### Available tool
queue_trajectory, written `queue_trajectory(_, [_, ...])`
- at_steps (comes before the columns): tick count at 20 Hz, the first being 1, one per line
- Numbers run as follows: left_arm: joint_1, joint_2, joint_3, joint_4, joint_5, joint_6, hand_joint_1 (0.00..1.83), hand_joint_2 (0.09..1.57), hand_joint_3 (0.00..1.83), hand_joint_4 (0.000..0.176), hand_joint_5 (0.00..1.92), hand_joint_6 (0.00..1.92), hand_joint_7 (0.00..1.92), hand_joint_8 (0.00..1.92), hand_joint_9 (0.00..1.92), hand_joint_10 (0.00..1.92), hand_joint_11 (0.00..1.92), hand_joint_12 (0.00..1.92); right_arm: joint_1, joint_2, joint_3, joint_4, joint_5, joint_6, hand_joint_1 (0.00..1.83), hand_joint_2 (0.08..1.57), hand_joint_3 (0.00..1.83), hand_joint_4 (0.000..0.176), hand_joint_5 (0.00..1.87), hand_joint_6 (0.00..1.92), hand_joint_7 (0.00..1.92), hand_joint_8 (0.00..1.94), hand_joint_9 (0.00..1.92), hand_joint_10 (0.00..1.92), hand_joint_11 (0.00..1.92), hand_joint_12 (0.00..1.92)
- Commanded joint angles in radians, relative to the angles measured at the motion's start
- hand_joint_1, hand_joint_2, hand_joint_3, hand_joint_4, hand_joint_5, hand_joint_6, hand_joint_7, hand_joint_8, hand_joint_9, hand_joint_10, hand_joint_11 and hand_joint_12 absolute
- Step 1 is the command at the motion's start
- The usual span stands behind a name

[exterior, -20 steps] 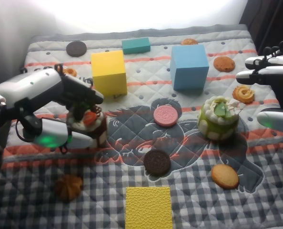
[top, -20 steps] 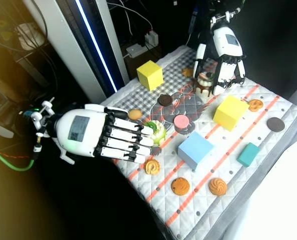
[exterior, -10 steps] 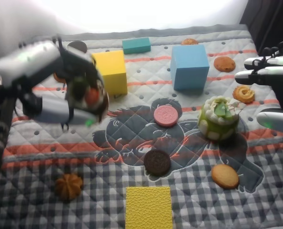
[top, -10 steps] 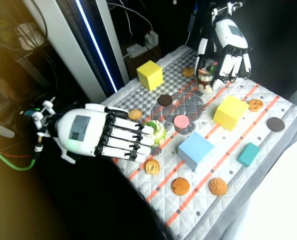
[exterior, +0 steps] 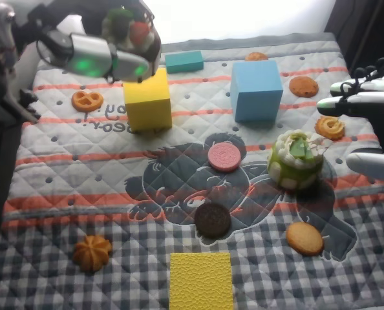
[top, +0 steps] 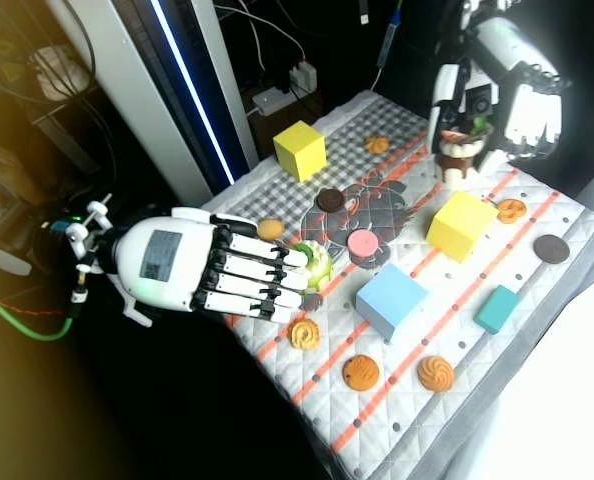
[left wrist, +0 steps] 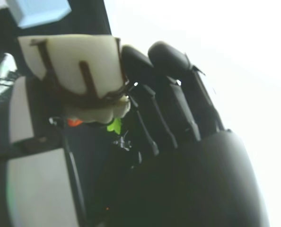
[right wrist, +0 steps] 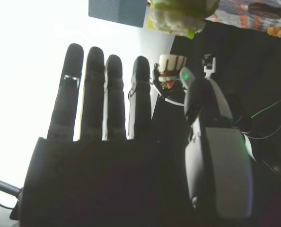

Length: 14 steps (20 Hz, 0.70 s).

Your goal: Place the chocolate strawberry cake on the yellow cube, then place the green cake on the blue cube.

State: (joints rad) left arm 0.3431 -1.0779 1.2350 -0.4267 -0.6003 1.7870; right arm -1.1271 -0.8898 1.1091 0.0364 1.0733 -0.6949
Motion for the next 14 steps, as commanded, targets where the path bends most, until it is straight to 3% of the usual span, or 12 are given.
queue_trajectory(1, [-0.017, -0.004, 0.016, -0.001, -0.074, -0.005, 1.28, 1.08, 0.00, 0.000, 1.05, 0.66, 1.10, 1.03, 0.96, 1.09, 0.76, 1.64, 0.005, -0.003, 0.004, 0.020, 0.124, 0.003, 0.43, 1.25, 0.00, 0.072, 0.48, 0.00, 0.38, 0.00, 0.42, 0.01, 0.16, 0.78])
queue_trajectory(5, [-0.018, -0.051, 0.080, -0.045, -0.020, -0.005, 1.26, 1.08, 0.00, 0.000, 1.02, 0.75, 1.12, 0.96, 0.83, 1.11, 0.52, 1.68, 0.006, -0.004, 0.007, 0.019, 0.124, 0.003, 0.39, 1.25, 0.00, 0.081, 0.47, 0.00, 0.37, 0.00, 0.40, 0.00, 0.11, 0.85])
queue_trajectory(7, [-0.011, -0.076, 0.106, -0.067, -0.015, -0.005, 1.27, 1.07, 0.00, 0.000, 1.05, 0.68, 1.13, 0.95, 0.80, 1.08, 0.35, 1.72, 0.007, -0.004, 0.009, 0.018, 0.124, 0.003, 0.33, 1.26, 0.00, 0.067, 0.48, 0.00, 0.36, 0.00, 0.39, 0.00, 0.13, 0.81])
queue_trajectory(8, [-0.008, -0.086, 0.115, -0.074, -0.015, -0.005, 1.28, 1.06, 0.00, 0.000, 1.09, 0.62, 1.14, 0.94, 0.81, 1.09, 0.40, 1.70, 0.007, -0.005, 0.010, 0.017, 0.124, 0.003, 0.33, 1.26, 0.00, 0.063, 0.48, 0.00, 0.37, 0.00, 0.40, 0.00, 0.14, 0.80])
queue_trajectory(9, [-0.007, -0.094, 0.120, -0.075, -0.011, -0.005, 1.28, 1.05, 0.00, 0.000, 1.10, 0.59, 1.16, 0.92, 0.85, 1.12, 0.52, 1.70, 0.009, -0.005, 0.010, 0.014, 0.124, 0.003, 0.33, 1.26, 0.00, 0.067, 0.48, 0.00, 0.36, 0.00, 0.40, 0.00, 0.15, 0.76])
queue_trajectory(10, [-0.005, -0.098, 0.125, -0.076, -0.008, -0.005, 1.28, 1.05, 0.00, 0.000, 1.10, 0.59, 1.16, 0.92, 0.85, 1.12, 0.52, 1.70, 0.011, -0.005, 0.011, 0.011, 0.124, 0.003, 0.33, 1.26, 0.00, 0.067, 0.48, 0.00, 0.36, 0.00, 0.40, 0.00, 0.15, 0.76])
queue_trajectory(11, [0.001, -0.108, 0.134, -0.086, -0.007, -0.005, 1.28, 1.06, 0.00, 0.000, 1.10, 0.59, 1.13, 0.97, 0.78, 1.21, 0.38, 1.78, 0.013, -0.007, 0.012, 0.008, 0.124, 0.003, 0.34, 1.25, 0.00, 0.084, 0.48, 0.00, 0.37, 0.00, 0.41, 0.01, 0.18, 0.76])
queue_trajectory(12, [0.002, -0.110, 0.136, -0.088, -0.007, -0.005, 1.28, 1.06, 0.00, 0.000, 1.10, 0.58, 1.13, 0.98, 0.77, 1.23, 0.37, 1.79, 0.014, -0.007, 0.013, 0.008, 0.124, 0.003, 0.33, 1.25, 0.00, 0.092, 0.48, 0.00, 0.37, 0.00, 0.41, 0.01, 0.19, 0.76])
queue_trajectory(14, [0.013, -0.118, 0.143, -0.100, -0.001, -0.009, 1.28, 1.06, 0.00, 0.000, 1.10, 0.58, 1.12, 0.99, 0.74, 1.26, 0.31, 1.82, 0.015, -0.009, 0.014, 0.007, 0.124, 0.003, 0.33, 1.25, 0.00, 0.092, 0.48, 0.00, 0.37, 0.00, 0.42, 0.01, 0.20, 0.75])
